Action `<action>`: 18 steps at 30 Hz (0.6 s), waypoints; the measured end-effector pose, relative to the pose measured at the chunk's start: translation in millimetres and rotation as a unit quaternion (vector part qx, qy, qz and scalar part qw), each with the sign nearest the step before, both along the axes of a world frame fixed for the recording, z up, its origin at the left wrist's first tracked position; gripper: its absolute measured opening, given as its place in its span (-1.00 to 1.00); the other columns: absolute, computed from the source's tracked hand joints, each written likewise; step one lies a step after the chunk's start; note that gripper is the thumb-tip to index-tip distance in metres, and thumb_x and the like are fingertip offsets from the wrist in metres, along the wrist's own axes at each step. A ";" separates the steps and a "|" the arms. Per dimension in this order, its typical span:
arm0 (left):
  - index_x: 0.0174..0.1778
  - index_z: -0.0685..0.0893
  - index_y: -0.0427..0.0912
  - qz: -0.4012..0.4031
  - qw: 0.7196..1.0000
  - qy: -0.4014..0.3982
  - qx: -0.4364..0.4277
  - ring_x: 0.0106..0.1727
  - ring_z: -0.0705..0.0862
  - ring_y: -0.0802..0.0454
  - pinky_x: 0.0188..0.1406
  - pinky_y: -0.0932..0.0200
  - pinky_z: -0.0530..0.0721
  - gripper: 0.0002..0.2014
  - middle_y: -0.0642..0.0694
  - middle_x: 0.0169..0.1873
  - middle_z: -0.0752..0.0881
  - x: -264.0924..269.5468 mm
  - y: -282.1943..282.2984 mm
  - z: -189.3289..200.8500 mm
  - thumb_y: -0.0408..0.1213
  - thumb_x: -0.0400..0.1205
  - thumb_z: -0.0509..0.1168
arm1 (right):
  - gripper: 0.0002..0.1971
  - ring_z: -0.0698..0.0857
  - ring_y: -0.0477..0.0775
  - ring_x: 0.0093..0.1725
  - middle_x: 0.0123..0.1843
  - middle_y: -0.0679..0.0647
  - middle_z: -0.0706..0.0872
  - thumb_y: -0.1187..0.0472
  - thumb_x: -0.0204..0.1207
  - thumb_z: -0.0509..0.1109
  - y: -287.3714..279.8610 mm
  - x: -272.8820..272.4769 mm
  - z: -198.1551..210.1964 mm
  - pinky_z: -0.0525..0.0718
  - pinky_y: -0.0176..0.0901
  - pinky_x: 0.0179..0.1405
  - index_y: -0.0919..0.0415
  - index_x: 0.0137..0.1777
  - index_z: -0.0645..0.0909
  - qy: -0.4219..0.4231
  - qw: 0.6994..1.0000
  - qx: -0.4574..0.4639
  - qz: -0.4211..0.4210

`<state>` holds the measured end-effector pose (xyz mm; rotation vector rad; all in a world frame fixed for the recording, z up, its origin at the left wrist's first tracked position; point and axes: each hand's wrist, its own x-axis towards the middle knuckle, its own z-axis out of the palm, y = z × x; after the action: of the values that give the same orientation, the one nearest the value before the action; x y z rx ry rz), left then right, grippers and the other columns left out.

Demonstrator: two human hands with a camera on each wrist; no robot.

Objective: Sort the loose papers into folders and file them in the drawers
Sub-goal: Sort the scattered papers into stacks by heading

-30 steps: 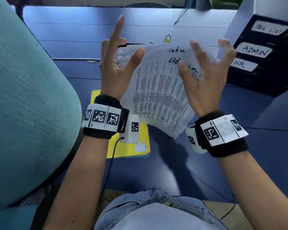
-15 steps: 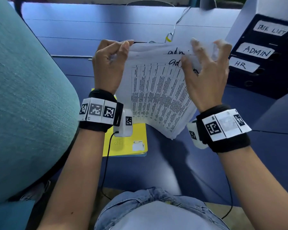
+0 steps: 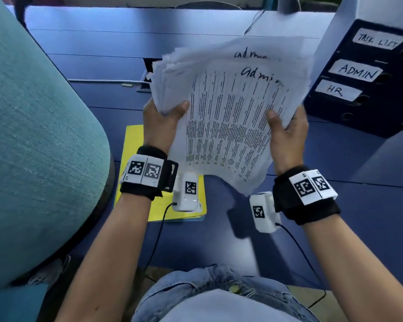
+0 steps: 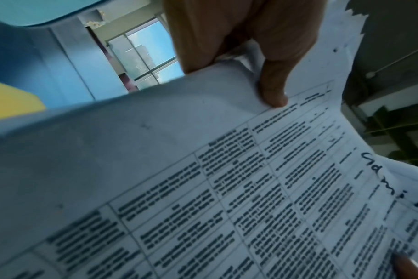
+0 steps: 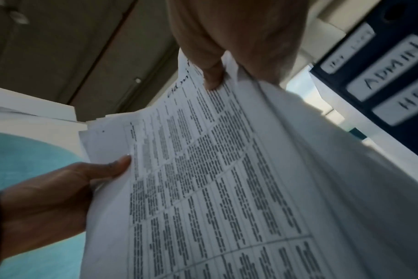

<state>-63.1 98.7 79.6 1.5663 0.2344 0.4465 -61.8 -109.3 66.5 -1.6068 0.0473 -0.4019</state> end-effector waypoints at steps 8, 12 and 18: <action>0.03 0.62 -0.15 -0.134 0.986 -0.077 -0.055 -0.15 0.72 0.37 -0.13 0.40 0.63 -0.52 0.28 -0.26 0.79 -8.9 10.3 20.1 -0.15 0.19 0.49 | -0.43 0.57 -0.48 0.03 0.13 -0.14 0.47 0.12 0.48 0.42 -17.1 -9.5 27.4 0.52 -0.46 0.11 0.21 0.35 0.18 -0.062 0.994 0.076 0.052; -0.10 0.73 0.03 -0.173 0.984 0.020 -0.031 -0.11 0.74 0.33 -0.06 0.37 0.67 -0.52 0.27 -0.25 0.79 -12.3 -6.2 -4.0 -0.14 0.07 0.66 | -0.25 0.62 -0.17 0.27 0.34 0.11 0.57 0.34 0.41 0.51 -13.6 -17.4 12.3 0.63 -0.21 0.23 0.31 0.52 0.18 0.026 0.994 0.090 0.059; -0.12 0.66 -0.15 -0.101 0.993 -0.044 -0.043 -0.23 0.73 0.32 -0.16 0.36 0.66 -0.71 0.25 -0.36 0.78 -3.4 -21.5 11.8 -0.57 0.37 0.48 | -0.63 0.70 -0.09 0.11 0.05 -0.04 0.71 0.36 0.43 0.47 -18.3 -12.6 24.8 0.66 -0.08 0.20 0.31 0.20 0.47 -0.050 0.996 0.073 -0.005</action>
<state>-66.4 77.2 91.4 1.4656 0.0264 0.3409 -74.4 -127.7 91.3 -1.4405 0.0088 -0.4759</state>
